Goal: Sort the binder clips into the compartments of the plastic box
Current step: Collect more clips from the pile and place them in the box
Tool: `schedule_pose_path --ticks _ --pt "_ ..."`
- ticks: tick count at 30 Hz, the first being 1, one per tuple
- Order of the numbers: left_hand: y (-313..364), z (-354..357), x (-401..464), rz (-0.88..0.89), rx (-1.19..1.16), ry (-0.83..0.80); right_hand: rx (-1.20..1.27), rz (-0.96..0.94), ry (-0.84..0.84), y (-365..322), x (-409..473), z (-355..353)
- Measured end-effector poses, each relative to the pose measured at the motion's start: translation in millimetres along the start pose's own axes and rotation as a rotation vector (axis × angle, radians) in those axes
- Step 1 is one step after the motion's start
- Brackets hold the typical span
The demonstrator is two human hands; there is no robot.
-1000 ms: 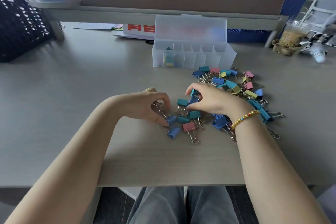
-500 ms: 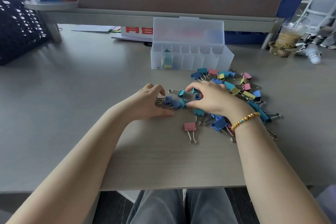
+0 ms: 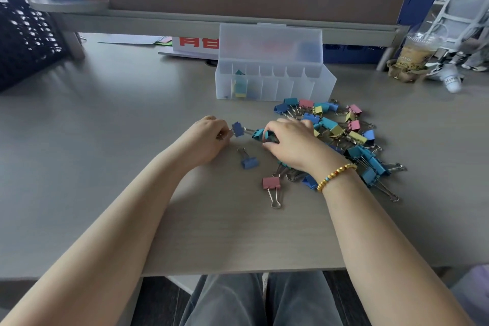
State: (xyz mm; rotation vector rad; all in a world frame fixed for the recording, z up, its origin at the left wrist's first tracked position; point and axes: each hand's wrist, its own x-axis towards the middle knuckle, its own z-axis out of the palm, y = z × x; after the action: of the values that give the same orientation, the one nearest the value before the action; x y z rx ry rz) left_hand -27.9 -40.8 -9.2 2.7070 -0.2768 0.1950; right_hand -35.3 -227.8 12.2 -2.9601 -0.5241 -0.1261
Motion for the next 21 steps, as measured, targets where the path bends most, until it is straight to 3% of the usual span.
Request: schedule_pose_path --ticks 3,5,9,15,18,21 --pt "0 -4 1 -0.071 -0.077 0.054 0.215 0.072 0.105 12 -4 -14" --pt "4 -6 1 -0.153 -0.309 0.054 0.274 0.091 0.137 16 -5 -18" --pt "14 -10 -5 -0.291 -1.064 -0.045 0.127 0.07 0.119 7 2 -2" --pt "16 -21 -5 -0.5 -1.663 0.077 -0.073 0.058 0.123 -2 18 12" --pt "13 -26 -8 -0.491 -1.702 0.029 -0.13 0.029 0.067 -8 19 17" --pt "15 -25 -9 -0.498 -1.658 -0.034 -0.151 0.026 0.114 -8 20 18"
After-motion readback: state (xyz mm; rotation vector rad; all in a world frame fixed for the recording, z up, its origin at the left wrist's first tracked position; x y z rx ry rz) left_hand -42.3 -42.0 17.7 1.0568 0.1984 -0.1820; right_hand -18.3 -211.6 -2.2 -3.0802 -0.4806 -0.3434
